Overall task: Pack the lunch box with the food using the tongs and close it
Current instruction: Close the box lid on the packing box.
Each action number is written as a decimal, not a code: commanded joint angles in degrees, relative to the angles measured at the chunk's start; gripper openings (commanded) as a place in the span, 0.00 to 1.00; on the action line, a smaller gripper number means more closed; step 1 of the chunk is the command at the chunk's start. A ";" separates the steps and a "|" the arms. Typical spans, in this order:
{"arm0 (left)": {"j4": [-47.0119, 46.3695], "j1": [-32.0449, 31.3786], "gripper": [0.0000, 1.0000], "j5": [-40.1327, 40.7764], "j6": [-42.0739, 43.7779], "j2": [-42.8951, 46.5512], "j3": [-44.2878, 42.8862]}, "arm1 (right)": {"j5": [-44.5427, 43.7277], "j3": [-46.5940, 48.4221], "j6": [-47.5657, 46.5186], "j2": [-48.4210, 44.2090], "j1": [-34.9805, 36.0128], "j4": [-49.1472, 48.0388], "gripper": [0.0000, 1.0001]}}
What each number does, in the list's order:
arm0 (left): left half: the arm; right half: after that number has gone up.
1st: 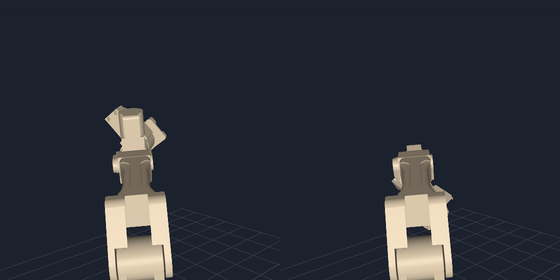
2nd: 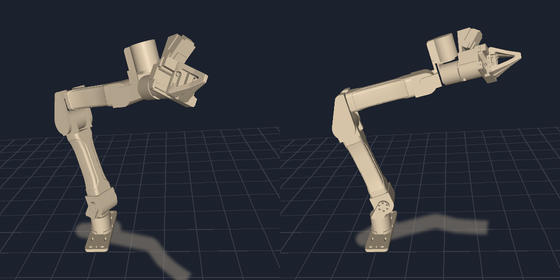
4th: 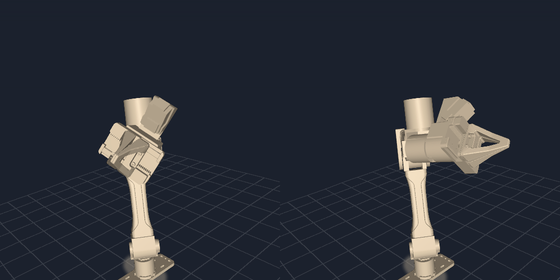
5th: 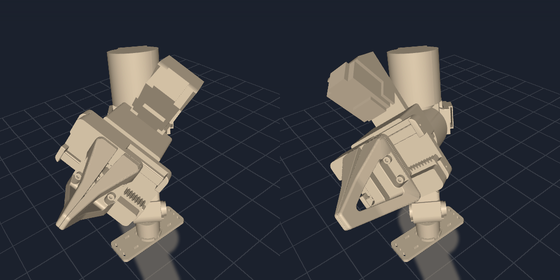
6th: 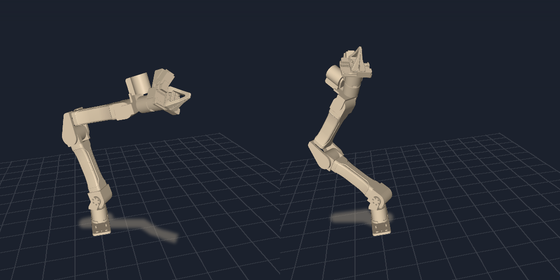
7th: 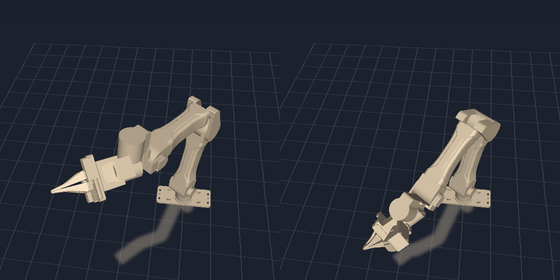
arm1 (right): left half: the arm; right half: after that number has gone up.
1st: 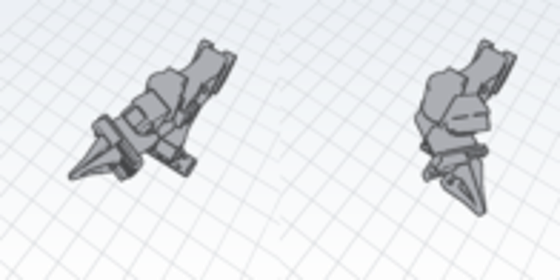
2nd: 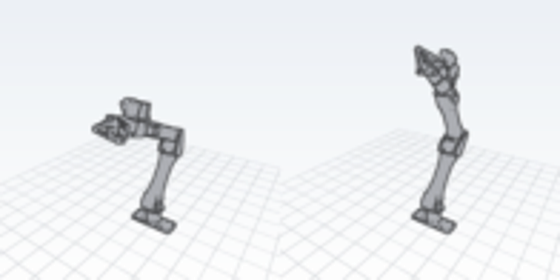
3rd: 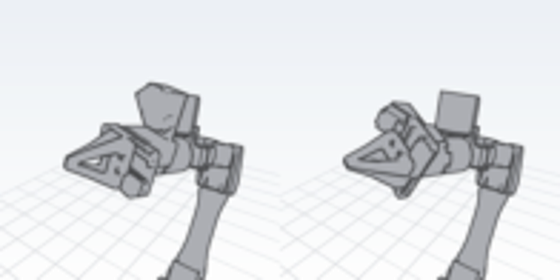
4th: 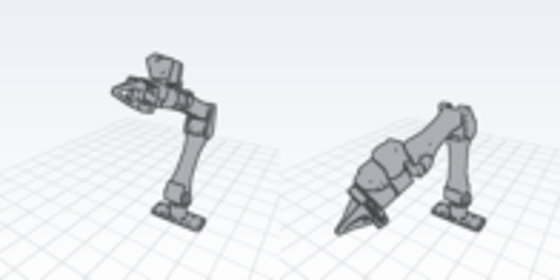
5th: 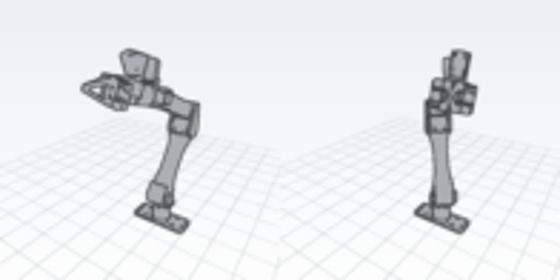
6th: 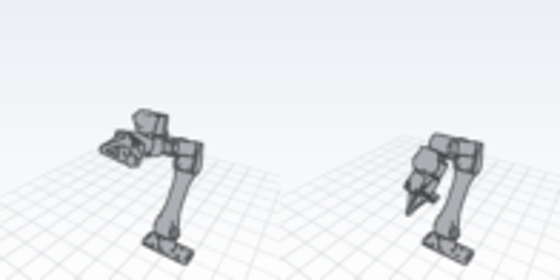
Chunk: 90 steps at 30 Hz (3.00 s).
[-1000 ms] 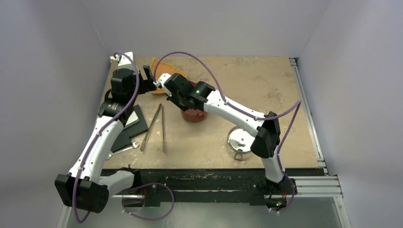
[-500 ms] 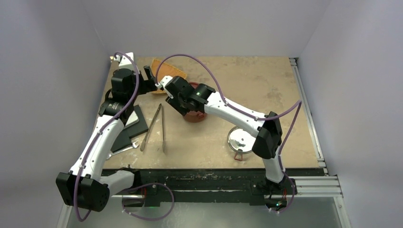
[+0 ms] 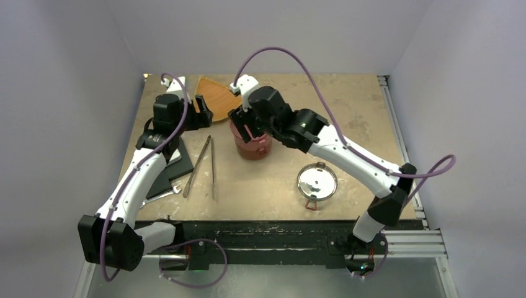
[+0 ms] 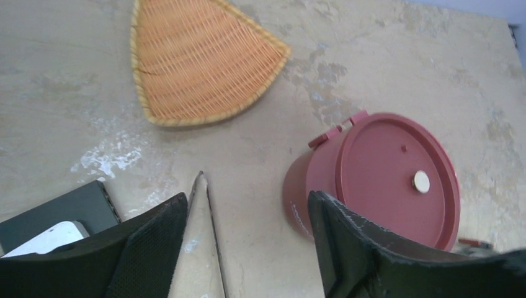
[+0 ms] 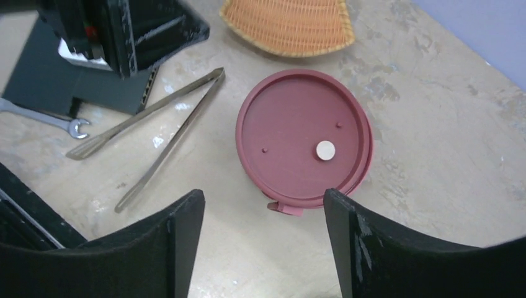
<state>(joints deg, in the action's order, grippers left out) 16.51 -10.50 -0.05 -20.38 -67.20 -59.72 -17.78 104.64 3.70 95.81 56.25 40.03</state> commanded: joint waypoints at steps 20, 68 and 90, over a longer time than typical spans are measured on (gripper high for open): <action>-15.51 -1.83 0.42 -24.62 -6.98 -10.54 3.57 | 5.13 -21.85 8.86 -16.28 -15.08 -13.66 0.76; -4.86 -6.97 0.61 -18.49 1.55 -21.86 -5.30 | 17.27 -30.21 15.11 -2.95 -20.83 -24.24 0.78; -2.41 -13.72 0.45 -22.06 0.16 -20.75 -2.23 | 30.41 -32.58 9.67 0.59 -22.82 -30.49 0.49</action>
<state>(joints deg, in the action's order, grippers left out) 12.16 -19.86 -17.10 -19.46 -88.20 -65.39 7.09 70.74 19.73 93.69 33.69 7.97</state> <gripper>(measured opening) 0.510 0.511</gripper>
